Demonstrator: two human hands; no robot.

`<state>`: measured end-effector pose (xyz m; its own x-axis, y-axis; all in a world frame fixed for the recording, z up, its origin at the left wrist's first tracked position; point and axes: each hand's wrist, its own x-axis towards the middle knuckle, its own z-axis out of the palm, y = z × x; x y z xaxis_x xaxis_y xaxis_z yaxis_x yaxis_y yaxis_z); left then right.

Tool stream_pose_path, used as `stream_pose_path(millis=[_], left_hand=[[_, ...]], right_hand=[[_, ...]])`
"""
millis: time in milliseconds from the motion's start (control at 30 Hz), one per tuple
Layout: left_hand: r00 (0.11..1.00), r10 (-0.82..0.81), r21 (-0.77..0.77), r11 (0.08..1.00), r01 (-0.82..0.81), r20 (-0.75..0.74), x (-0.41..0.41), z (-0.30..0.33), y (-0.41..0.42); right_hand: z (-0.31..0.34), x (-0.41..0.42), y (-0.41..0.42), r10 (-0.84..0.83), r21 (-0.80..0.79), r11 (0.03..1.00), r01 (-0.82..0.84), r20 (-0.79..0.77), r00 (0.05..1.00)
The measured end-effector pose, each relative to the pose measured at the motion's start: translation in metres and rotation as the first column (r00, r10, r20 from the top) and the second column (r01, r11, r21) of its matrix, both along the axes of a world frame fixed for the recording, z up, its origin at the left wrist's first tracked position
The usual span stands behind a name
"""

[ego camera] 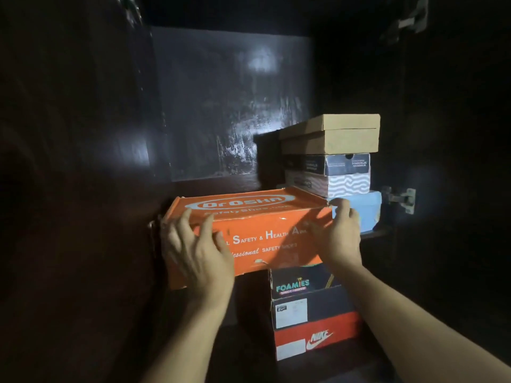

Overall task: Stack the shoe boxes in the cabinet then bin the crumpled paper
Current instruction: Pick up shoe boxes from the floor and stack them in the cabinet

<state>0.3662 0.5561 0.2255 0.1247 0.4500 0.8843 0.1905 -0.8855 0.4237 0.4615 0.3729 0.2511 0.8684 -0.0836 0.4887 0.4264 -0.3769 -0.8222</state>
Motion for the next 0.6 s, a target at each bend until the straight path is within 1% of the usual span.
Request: stream_pose_path(millis=[100, 133, 233, 300, 367, 467, 600], left_hand=[[0.988, 0.0, 0.042, 0.999, 0.007, -0.155, 0.025, -0.018, 0.01], [0.984, 0.003, 0.04, 0.999, 0.005, -0.18, 0.031, -0.021, 0.014], [0.983, -0.027, 0.014, 0.999, 0.031, -0.183, 0.046, -0.026, 0.026], [0.976, -0.043, -0.016, 0.999, 0.041, -0.214, 0.054, -0.026, 0.034], [0.955, -0.062, -0.057, 0.997, 0.047, -0.289, 0.06, -0.024, 0.043], [0.916, -0.078, -0.09, 0.995, 0.045, -0.395, 0.064, -0.016, 0.055], [0.852, -0.157, -0.151, 0.984, 0.093, -0.499, 0.062, -0.002, 0.063]], right_hand=[[-0.01, 0.017, 0.012, 0.01, -0.12, 0.993, -0.003, 0.056, 0.998], [-0.012, 0.022, 0.016, 0.031, -0.137, 0.99, -0.022, 0.067, 0.997], [-0.014, 0.031, 0.025, 0.088, -0.152, 0.986, -0.074, 0.089, 0.992], [-0.016, 0.036, 0.03, 0.127, -0.161, 0.981, -0.112, 0.082, 0.988], [-0.017, 0.043, 0.037, 0.136, -0.188, 0.974, -0.126, 0.04, 0.99], [-0.017, 0.056, 0.042, 0.114, -0.306, 0.945, -0.113, -0.015, 0.993], [-0.012, 0.073, 0.045, 0.154, -0.399, 0.903, -0.159, -0.043, 0.987]])
